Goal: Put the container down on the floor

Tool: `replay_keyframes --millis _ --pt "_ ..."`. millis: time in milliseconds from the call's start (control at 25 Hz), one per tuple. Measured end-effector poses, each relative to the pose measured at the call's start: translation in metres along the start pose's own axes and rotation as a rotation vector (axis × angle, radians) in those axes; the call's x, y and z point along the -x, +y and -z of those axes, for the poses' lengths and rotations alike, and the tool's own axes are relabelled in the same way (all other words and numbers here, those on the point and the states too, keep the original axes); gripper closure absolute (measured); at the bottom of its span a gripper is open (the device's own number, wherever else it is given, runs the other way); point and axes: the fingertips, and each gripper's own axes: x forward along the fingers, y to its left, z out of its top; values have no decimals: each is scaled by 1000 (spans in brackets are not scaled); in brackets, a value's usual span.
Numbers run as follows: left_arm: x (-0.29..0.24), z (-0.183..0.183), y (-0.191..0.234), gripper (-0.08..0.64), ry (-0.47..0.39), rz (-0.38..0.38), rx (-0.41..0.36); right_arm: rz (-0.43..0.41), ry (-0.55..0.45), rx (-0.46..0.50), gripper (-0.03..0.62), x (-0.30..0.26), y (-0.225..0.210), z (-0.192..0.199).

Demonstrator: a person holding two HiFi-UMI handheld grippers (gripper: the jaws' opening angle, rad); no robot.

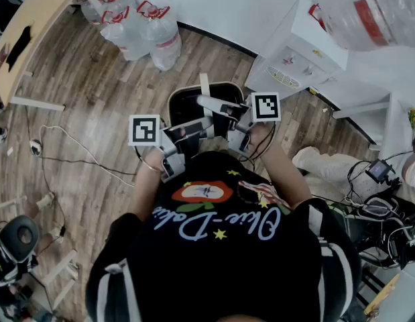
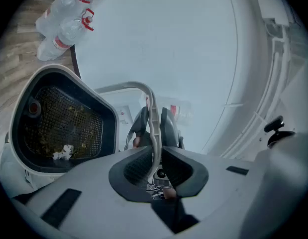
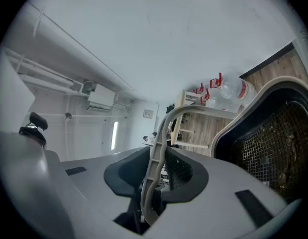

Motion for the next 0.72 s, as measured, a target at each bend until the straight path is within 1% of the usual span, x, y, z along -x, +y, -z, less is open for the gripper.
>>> replay_keyframes --millis 160,360,600,720 --pt "-1 2 -4 506 6 16 13 17 3 5 505 2 -3 1" --pt "0 3 1 507 20 -27 -2 19 -7 -7 506 3 -5 1" --pt "0 2 0 506 25 -5 10 25 -17 -11 506 3 -5 1" --pt "1 0 4 506 35 -24 -16 34 -20 3 508 3 -5 -1"
